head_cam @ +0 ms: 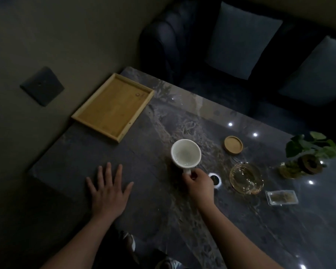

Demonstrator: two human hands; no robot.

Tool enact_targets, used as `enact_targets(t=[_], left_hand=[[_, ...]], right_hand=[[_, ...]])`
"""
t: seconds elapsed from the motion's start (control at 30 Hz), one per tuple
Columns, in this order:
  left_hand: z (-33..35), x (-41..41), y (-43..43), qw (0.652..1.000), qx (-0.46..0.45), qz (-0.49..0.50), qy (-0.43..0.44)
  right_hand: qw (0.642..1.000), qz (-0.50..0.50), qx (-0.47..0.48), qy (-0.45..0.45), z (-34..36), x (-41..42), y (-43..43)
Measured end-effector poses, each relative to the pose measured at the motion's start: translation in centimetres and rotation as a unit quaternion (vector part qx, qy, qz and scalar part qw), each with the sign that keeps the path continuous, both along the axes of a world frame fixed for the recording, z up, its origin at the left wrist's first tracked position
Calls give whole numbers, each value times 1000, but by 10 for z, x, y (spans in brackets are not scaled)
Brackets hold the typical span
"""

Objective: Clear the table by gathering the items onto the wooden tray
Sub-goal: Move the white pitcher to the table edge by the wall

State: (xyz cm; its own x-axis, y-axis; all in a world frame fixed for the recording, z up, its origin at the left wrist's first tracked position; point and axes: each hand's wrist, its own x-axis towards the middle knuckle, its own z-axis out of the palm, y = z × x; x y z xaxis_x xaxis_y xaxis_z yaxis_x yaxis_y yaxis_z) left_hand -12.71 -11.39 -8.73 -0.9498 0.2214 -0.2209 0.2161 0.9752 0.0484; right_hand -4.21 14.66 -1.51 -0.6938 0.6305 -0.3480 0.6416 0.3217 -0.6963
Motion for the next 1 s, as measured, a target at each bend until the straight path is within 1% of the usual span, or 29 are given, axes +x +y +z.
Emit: enact_targets(t=[0.07,0.13,0.23,0.37,0.43,0.53,0.67,0.83,1.0], left_hand=[[-2,0,-2,1000,3,-2,4],[-3,0,-3,1000,5,-4,9],[-4,0,-3,1000,13,-4,17],[-1,-6,-7,999,38,-4,28],[2,-14,-18,998,47,2,44],[4,-30,-44,995,47,53,72],[-2,-47,-74,991,41,112,64],[-14,-48,-77,987,53,131,72],[-16,-49,-79,985,59,143,82]], right_hand=[[999,18,9,29,0,-3,-4],[999,17,11,51,-2,-5,-10],[996,10,39,79,-6,-9,-15],[988,67,83,108,-9,-16,-22],[986,88,71,123,-11,-20,-30],[984,99,45,139,-12,-30,-44],[976,146,31,156,-10,-48,-65],[961,223,16,162,-5,-79,-92],[950,263,-4,170,-4,-116,-125]])
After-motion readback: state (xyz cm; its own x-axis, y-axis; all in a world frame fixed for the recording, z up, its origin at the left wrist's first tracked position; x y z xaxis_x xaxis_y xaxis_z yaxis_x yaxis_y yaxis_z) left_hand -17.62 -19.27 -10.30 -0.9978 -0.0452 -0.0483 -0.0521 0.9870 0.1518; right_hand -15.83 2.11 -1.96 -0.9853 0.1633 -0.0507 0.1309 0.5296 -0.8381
